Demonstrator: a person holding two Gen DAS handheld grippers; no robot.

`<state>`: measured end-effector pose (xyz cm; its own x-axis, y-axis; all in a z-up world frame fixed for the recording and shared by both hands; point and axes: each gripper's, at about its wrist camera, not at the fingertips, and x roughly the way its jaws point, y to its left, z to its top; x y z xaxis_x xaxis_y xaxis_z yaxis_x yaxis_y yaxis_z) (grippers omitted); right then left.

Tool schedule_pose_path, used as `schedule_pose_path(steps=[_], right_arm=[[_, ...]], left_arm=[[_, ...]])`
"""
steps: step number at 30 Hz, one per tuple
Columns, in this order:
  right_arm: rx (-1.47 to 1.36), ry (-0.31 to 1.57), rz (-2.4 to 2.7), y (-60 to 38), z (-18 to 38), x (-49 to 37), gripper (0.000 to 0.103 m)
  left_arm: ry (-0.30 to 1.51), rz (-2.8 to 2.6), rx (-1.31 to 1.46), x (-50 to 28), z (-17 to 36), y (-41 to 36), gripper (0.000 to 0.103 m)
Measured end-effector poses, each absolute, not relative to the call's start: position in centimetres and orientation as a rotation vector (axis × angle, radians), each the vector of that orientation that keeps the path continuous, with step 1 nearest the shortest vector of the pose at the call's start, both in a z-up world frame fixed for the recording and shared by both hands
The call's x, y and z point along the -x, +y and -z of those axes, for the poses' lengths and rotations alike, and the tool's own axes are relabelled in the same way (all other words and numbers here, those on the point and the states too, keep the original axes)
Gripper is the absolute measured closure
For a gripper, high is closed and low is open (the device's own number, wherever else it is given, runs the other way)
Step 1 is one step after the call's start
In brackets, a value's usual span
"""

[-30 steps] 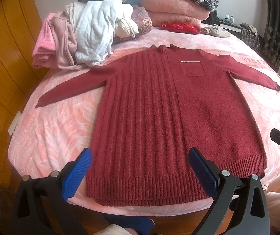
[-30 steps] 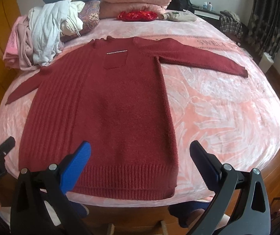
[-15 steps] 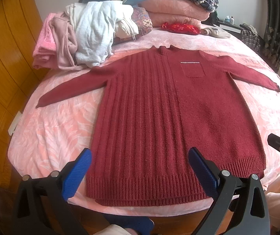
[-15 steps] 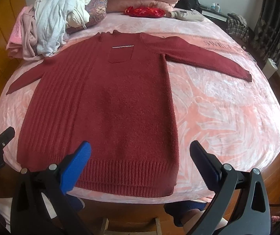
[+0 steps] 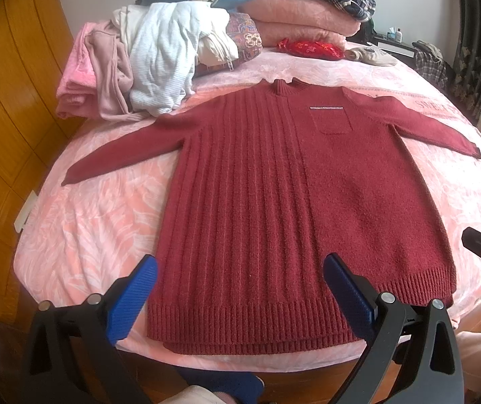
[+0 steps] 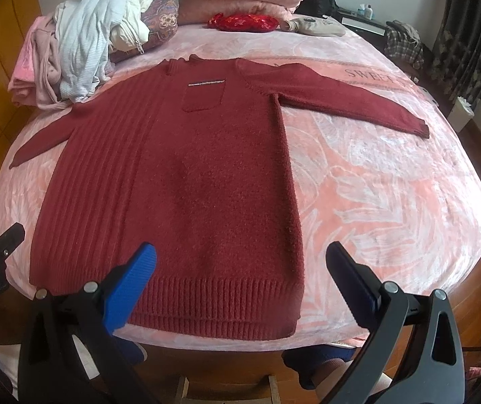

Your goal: Fold small clothes

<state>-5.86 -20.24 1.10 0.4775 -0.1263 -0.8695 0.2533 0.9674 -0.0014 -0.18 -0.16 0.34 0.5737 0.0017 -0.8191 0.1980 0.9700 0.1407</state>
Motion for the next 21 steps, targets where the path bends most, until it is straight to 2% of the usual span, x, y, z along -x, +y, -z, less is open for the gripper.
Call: schedule_pose_path(steps=[21], right_arm=[[-0.127, 1.057, 0.231, -20.51, -0.88, 5.95, 0.003]], left_arm=[[0.931, 0.118, -0.233, 0.5, -1.06, -0.89, 0.004]])
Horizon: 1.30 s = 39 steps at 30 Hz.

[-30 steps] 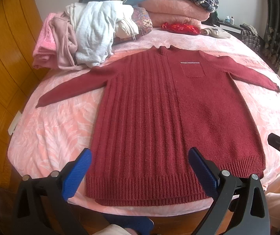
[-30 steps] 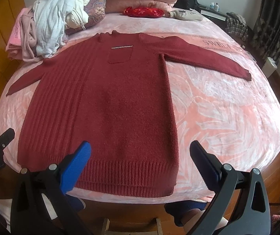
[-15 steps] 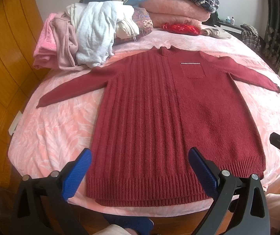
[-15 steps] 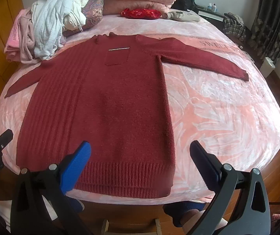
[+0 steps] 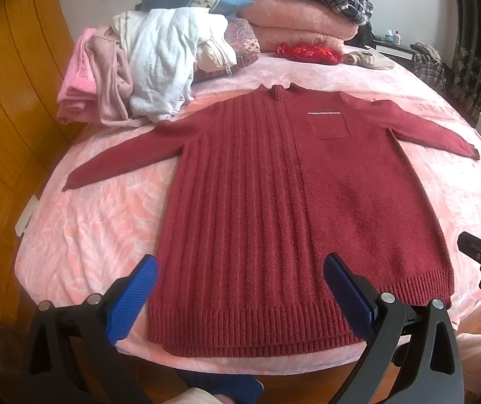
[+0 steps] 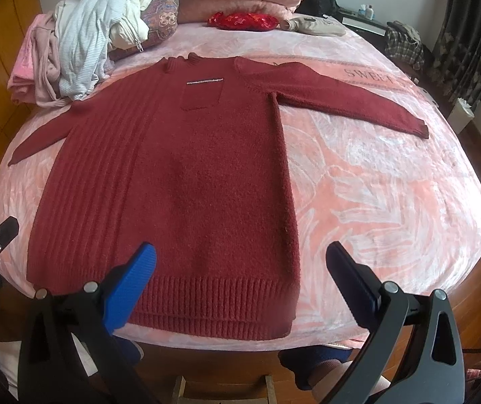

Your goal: Fold small clothes

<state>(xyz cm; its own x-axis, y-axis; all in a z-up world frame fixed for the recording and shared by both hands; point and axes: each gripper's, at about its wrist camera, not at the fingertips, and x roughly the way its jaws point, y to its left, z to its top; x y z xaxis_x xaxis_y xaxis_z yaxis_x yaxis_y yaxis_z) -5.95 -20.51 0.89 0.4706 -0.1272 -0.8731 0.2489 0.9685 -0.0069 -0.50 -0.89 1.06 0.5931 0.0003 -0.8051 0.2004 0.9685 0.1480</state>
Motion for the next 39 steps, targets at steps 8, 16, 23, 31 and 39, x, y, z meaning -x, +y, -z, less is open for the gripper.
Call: schedule_pose_path(steps=[8, 16, 23, 31, 39], right_arm=[[-0.138, 1.058, 0.222, -21.2, -1.1, 5.8, 0.003], [-0.215, 1.073, 0.222, -25.6, -2.5, 3.1, 0.003], [-0.278, 1.103, 0.228, -35.2, -3.1, -2.9, 0.003], [-0.371, 1.139, 0.414, -54.5, 1.7, -10.4, 0.003], [-0.5, 1.192, 0.496, -67.9, 8.5, -11.4, 0.003]], left_arm=[[0.925, 0.121, -0.238, 0.5, -1.2, -1.6, 0.004], [0.983, 0.108, -0.246, -3.5, -0.8, -4.6, 0.004], [1.05, 0.162, -0.226, -11.9, 1.0, -12.9, 0.004], [1.042, 0.264, -0.229, -19.9, 4.1, -26.1, 0.004], [1.088, 0.282, -0.199, -25.4, 9.2, -35.7, 0.004]])
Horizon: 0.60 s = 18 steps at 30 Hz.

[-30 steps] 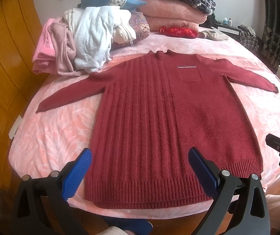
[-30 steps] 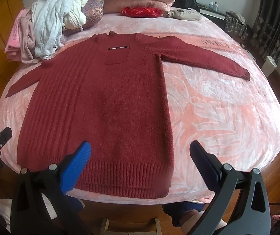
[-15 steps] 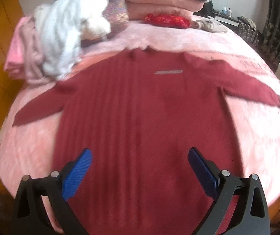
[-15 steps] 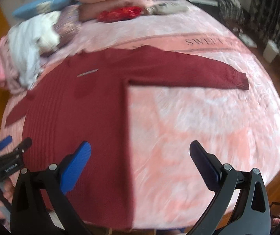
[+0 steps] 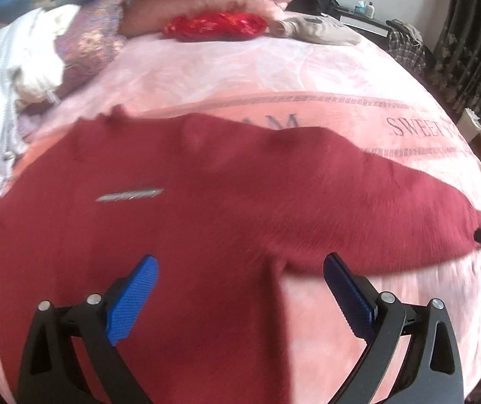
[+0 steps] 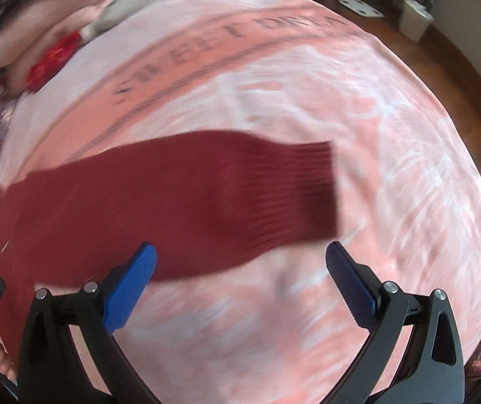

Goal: Fold small clothes
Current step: 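Reach to a sleeve cuff and grasp it with the right tool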

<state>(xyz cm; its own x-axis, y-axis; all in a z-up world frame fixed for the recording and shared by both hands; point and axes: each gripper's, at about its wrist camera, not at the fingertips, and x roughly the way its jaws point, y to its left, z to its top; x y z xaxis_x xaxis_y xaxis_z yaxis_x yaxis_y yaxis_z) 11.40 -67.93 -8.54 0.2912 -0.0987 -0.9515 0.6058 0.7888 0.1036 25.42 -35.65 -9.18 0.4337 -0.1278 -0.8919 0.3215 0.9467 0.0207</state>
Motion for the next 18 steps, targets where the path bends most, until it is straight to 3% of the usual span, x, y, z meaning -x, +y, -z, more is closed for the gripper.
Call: schedule_pose_path(steps=[8, 11, 14, 16, 18], right_arm=[[-0.628, 1.188, 0.448, -73.6, 11.1, -11.1, 0.003], [-0.613, 1.194, 0.433, -73.5, 11.9, -11.3, 0.008], [-0.569, 1.174, 0.417, -73.2, 11.2, -11.4, 0.045], [-0.619, 1.153, 0.349, -73.0, 10.6, -11.2, 0.096], [-0.618, 1.141, 0.343, -72.6, 9.8, -10.9, 0.097]], left_arm=[[1.053, 0.258, -0.224, -27.0, 11.1, -41.3, 0.004], [1.042, 0.249, -0.227, -27.3, 11.1, -42.0, 0.004], [1.034, 0.24, -0.242, -27.5, 11.0, -41.7, 0.004], [1.032, 0.231, -0.25, -27.5, 10.8, -41.1, 0.004], [1.034, 0.228, -0.25, -27.5, 10.5, -39.9, 0.004]])
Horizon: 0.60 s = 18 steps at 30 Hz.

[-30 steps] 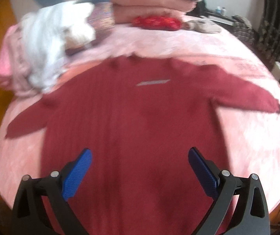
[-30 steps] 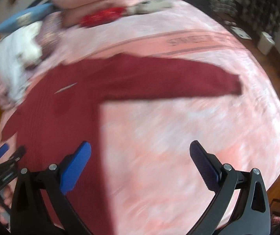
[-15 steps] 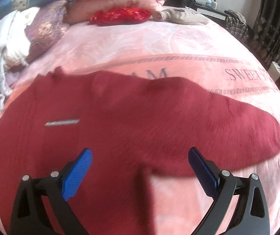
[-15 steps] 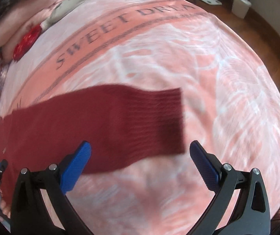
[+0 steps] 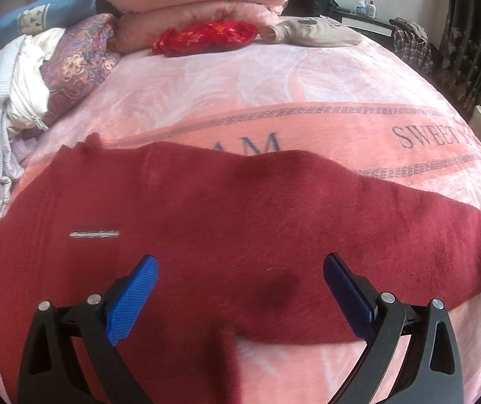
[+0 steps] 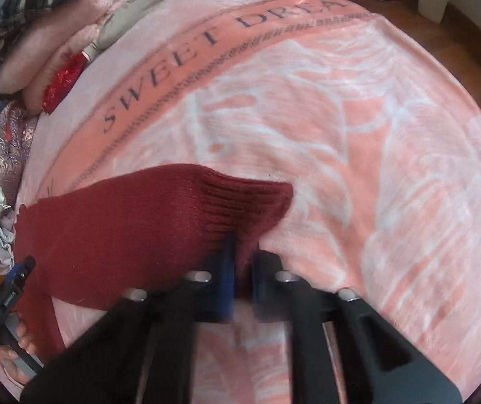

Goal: Fold small clothes
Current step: 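Reach to a sleeve cuff and grasp it with the right tool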

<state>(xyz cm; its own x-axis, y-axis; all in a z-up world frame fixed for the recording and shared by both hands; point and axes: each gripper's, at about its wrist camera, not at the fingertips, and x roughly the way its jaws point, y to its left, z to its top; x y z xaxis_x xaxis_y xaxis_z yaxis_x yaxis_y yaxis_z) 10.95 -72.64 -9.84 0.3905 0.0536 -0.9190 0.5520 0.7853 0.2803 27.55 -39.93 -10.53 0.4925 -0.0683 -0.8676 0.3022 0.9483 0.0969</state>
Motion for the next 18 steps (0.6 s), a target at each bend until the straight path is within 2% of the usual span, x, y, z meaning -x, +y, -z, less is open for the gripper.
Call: schedule_pose_path(steps=[6, 10, 12, 18], right_arm=[[-0.502, 1.004, 0.217, -69.4, 4.7, -11.0, 0.098], [-0.426, 1.137, 0.431, -69.8, 7.7, -10.7, 0.098], [-0.448, 1.132, 0.457, -69.5, 8.7, -10.6, 0.097], [-0.353, 1.06, 0.351, -63.8, 4.5, -13.3, 0.097]], left_arm=[[1.026, 0.193, -0.223, -28.2, 9.3, -34.8, 0.004], [1.06, 0.15, -0.188, -28.9, 9.8, -31.2, 0.004], [1.078, 0.137, -0.164, -29.2, 10.1, -29.3, 0.004], [1.1, 0.11, -0.127, -29.8, 9.6, -23.1, 0.004]])
